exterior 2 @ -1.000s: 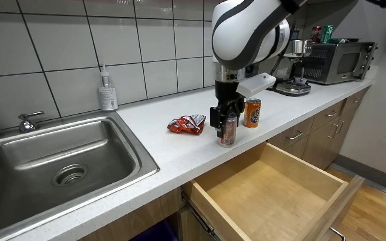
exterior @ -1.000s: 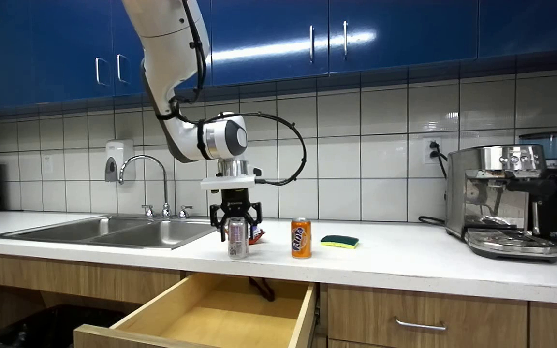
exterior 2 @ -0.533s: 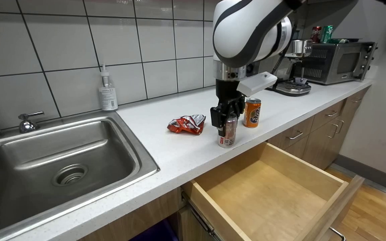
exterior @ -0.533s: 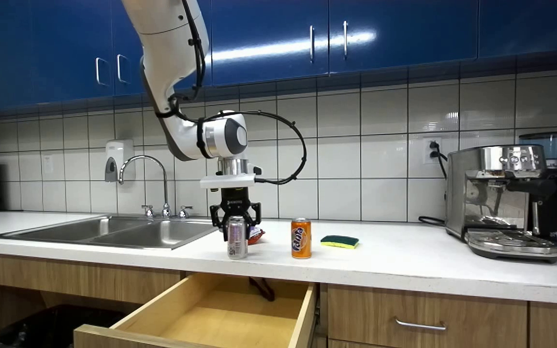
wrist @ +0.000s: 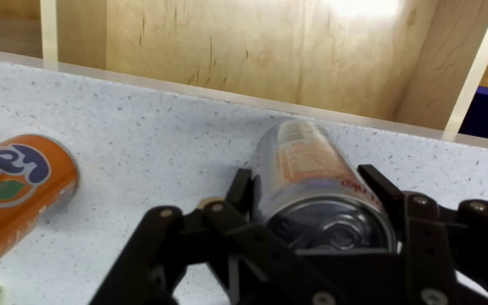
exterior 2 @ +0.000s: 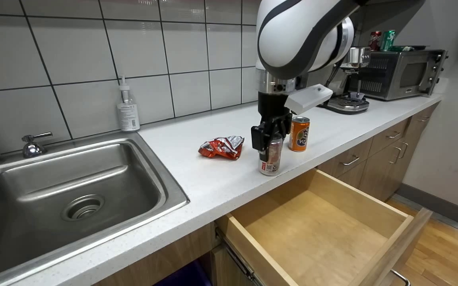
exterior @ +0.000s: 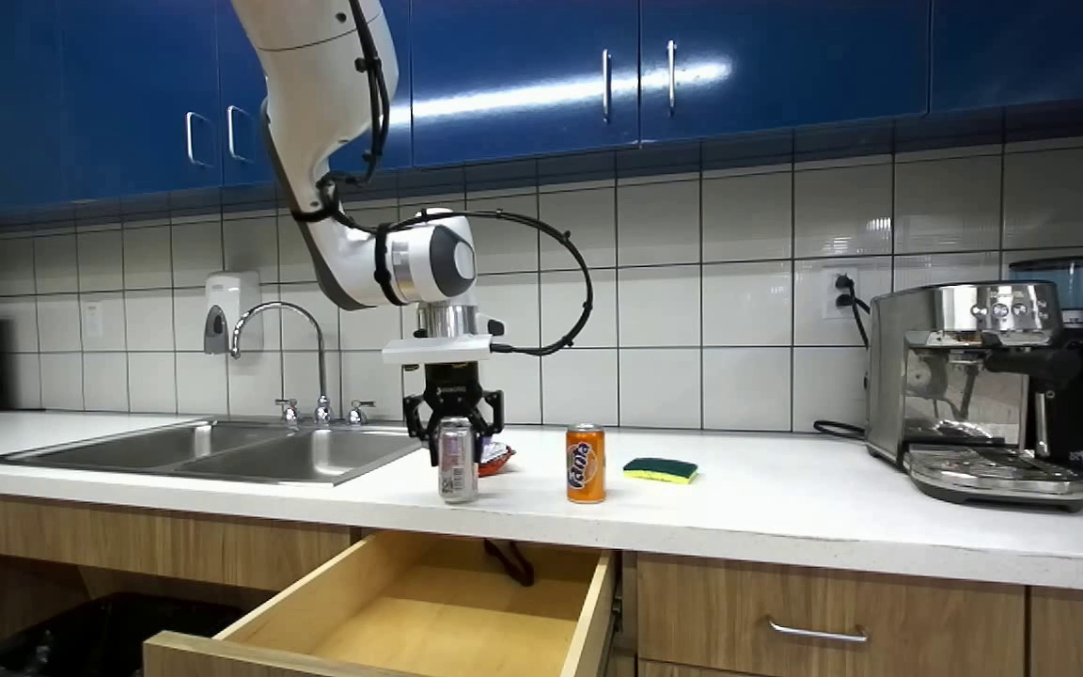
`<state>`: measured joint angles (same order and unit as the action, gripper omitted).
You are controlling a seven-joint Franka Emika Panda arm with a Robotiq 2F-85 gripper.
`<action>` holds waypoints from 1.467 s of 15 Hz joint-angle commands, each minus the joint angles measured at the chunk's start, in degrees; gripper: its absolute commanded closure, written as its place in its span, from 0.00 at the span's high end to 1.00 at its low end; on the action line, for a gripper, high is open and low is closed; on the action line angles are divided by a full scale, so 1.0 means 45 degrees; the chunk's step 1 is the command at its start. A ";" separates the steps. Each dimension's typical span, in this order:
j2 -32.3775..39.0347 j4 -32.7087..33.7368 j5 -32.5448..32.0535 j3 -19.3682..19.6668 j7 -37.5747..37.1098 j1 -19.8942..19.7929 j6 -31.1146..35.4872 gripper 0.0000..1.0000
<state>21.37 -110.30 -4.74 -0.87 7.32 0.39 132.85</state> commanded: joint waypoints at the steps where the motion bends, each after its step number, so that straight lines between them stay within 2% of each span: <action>1: -0.1030 -0.1003 0.0067 -0.0094 0.0004 0.0014 0.0490 0.41; 22: -0.2783 -0.4579 0.0122 -0.0290 -0.1102 0.0660 0.2233 0.41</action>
<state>11.93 -127.76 -4.47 -1.68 3.91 3.21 141.76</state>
